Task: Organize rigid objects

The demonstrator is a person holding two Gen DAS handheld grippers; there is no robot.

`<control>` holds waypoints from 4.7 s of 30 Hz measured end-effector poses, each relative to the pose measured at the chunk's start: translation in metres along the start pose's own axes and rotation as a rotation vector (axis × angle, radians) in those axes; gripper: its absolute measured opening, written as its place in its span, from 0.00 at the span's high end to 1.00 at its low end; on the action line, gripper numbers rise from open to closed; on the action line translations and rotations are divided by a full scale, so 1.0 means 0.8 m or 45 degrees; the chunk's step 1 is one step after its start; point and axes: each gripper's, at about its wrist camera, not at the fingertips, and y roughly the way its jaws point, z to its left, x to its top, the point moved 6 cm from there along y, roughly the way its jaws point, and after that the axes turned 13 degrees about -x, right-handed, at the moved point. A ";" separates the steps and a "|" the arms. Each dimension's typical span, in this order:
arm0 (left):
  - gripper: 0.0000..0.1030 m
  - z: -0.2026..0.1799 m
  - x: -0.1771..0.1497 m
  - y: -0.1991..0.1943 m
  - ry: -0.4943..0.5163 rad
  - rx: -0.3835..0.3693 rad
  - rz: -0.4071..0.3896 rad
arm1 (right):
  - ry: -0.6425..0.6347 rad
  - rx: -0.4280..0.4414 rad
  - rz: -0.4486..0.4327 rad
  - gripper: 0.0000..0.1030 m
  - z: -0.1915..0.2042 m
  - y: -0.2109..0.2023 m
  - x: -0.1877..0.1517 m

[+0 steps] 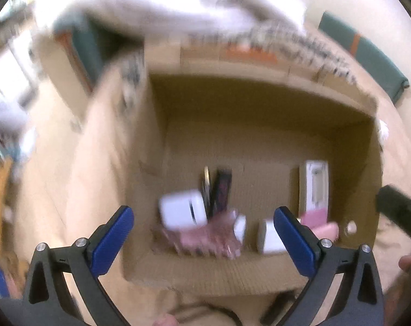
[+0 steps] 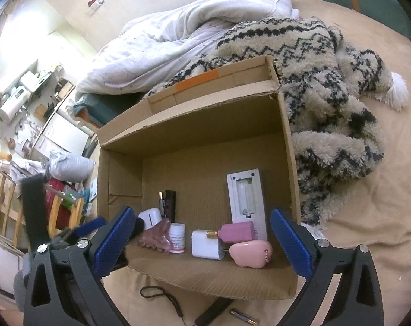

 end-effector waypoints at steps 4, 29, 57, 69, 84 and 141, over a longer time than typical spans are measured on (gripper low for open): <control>0.00 0.006 -0.006 0.020 -0.068 -0.060 0.135 | 0.006 -0.002 -0.006 0.00 -0.002 -0.004 -0.002; 0.00 0.027 -0.048 -0.036 -0.129 -0.126 0.203 | 0.036 -0.045 0.077 0.00 -0.036 -0.035 -0.060; 0.00 0.058 -0.100 -0.042 -0.211 -0.035 0.309 | -0.719 -0.423 0.512 0.90 0.011 0.065 -0.210; 0.00 0.052 -0.097 -0.046 -0.204 -0.048 0.291 | -0.582 -0.308 0.261 0.90 0.016 -0.044 -0.149; 0.00 0.053 -0.090 -0.053 -0.179 -0.013 0.187 | -0.189 -0.098 -0.189 0.90 -0.028 -0.109 -0.030; 0.83 -0.031 -0.184 0.008 0.056 -0.079 0.526 | -0.058 -0.036 -0.078 0.90 -0.038 -0.077 -0.024</control>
